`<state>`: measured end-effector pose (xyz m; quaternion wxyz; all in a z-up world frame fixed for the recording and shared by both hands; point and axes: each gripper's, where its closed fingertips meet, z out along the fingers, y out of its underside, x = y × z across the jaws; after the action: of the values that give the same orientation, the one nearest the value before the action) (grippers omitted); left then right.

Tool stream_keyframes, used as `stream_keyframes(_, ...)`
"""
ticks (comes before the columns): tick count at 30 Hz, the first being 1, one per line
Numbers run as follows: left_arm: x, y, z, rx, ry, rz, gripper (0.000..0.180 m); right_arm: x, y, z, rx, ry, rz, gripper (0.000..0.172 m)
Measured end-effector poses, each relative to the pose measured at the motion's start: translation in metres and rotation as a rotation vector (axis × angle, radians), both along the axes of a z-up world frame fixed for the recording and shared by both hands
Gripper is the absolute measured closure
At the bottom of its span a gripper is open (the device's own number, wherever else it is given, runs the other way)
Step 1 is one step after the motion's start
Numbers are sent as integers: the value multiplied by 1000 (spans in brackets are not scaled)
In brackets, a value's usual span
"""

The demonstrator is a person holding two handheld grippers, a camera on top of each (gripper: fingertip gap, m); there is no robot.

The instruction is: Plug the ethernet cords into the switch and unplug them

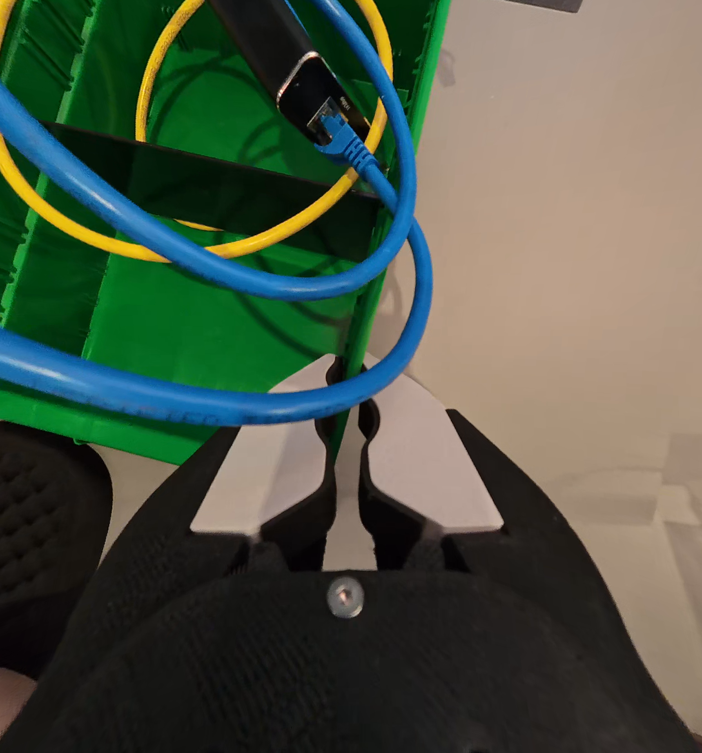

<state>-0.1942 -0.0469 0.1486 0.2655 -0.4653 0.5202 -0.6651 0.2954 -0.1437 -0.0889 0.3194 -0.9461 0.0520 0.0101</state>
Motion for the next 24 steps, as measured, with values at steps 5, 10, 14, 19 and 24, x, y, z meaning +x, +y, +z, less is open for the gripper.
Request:
stream_keyframes(5, -37, 79, -32, 63, 241, 520, 163, -7, 3, 0, 7, 27, 13, 165)
stream_keyframes(10, -133, 156, -80, 125, 634, 1111, 158, -14, 2, 0, -27, 47, 10, 164)
stream_keyframes(14, -184, 176, -113, 25, 812, 1243, 144, -17, 1, 0, -50, 26, 18, 164)
stream_keyframes(19, -194, 174, -152, -168, 922, 1125, 142, -21, 2, 0, -55, 46, 15, 164)
stream_keyframes(24, -215, 186, -181, -201, 1078, 1189, 135, -25, 2, -3, -82, 81, 8, 164)
